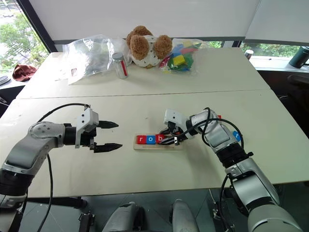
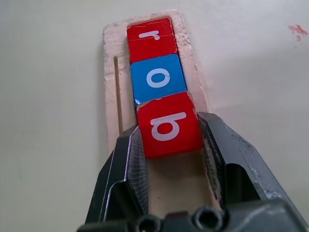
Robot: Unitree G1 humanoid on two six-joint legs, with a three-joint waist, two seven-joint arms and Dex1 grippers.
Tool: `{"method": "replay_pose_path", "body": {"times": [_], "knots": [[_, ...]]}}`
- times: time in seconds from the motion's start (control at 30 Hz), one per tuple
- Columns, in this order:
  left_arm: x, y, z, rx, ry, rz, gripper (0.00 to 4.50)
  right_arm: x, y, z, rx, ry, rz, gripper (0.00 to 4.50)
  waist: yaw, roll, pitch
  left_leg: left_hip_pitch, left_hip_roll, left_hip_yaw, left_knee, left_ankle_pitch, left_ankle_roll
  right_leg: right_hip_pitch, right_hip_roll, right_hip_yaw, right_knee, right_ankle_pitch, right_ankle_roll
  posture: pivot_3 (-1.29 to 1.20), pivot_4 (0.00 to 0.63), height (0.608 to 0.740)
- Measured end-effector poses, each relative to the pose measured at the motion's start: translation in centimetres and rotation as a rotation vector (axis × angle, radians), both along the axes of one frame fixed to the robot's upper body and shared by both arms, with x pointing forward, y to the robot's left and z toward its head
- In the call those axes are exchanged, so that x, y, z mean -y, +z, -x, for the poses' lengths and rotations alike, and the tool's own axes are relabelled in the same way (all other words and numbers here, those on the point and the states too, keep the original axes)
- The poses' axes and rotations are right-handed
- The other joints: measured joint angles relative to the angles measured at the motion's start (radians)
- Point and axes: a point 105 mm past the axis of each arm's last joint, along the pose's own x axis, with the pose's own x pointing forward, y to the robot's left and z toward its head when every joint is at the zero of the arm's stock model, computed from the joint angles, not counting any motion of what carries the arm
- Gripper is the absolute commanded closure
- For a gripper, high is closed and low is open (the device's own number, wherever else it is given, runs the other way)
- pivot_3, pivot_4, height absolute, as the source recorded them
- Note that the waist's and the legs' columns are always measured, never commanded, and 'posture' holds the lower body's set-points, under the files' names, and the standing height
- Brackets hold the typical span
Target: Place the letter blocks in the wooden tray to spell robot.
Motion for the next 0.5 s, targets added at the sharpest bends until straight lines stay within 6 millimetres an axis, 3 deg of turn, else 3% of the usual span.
{"method": "replay_pose_path", "body": {"times": [0.37, 0.5], "knots": [[0.17, -0.1, -0.08, 0.007, 0.004, 0.005, 0.0, -0.31, -0.04, 0.07, -0.012, 0.0, -0.006, 3.33, 0.0, 0.0, 0.0, 0.0, 0.0, 0.0, 0.0, 0.0, 0.0, 0.0, 0.0, 0.0, 0.0, 0.0, 0.0, 0.0, 0.15, 0.74], [0.12, -0.15, -0.13, 0.011, 0.006, -0.002, 0.0, -0.4, -0.06, 0.12, -0.02, -0.002, -0.007, 1.3, 0.0, 0.0, 0.0, 0.0, 0.0, 0.0, 0.0, 0.0, 0.0, 0.0, 0.0, 0.0, 0.0, 0.0, 0.0, 0.0, 0.15, 0.74]]}}
